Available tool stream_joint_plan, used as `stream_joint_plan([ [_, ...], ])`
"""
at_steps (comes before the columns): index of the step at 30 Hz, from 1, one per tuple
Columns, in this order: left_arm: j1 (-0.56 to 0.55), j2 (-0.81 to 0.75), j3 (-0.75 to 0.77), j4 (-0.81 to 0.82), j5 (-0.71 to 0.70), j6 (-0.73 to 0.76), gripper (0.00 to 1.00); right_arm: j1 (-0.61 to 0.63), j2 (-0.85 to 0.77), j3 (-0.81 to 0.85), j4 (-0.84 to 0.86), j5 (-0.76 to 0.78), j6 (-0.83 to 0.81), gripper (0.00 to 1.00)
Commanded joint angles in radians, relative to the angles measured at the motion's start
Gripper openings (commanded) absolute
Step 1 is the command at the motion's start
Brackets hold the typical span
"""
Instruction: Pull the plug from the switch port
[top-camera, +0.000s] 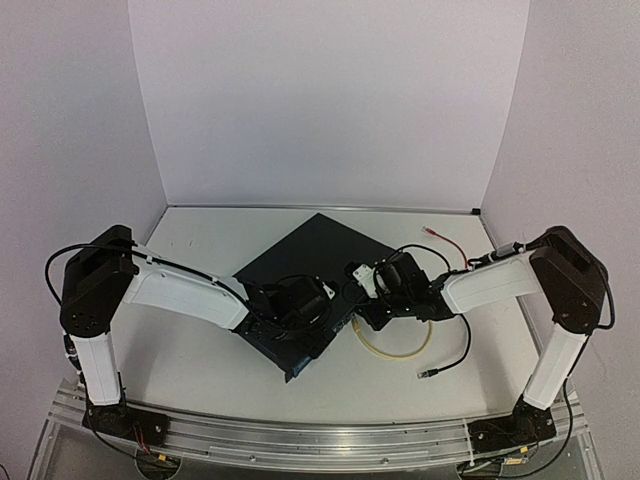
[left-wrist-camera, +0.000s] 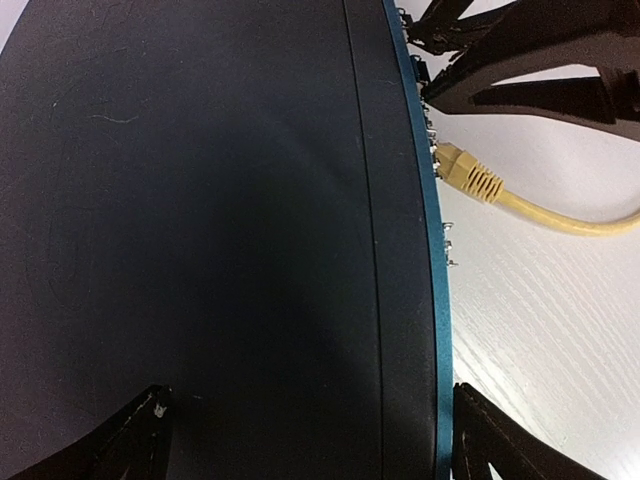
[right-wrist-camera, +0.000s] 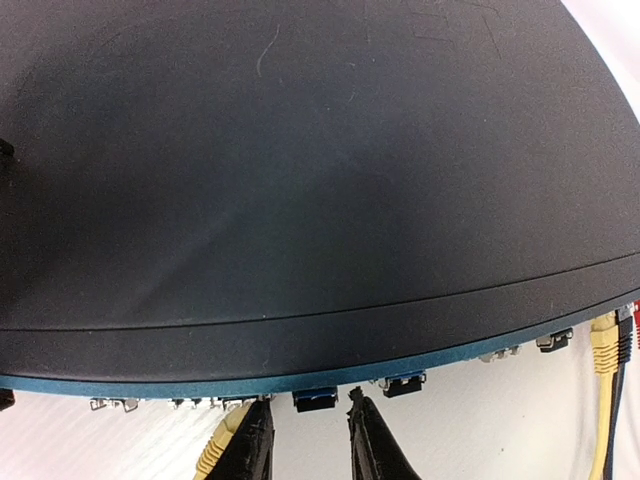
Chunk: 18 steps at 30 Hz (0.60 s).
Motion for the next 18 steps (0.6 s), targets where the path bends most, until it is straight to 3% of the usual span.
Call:
stream_joint_plan([
  [1,-0.01,0.031,-0.034,-0.088,0.08,-0.046,0.94,0.011,0.006,-0.013,0.025,0.033,0.018,0.25],
  [18,-0.014,0.04,-0.035,-0.087,0.091,-0.039,0.94,0.014,0.023,-0.002,0.035,0.048,0.034,0.21],
])
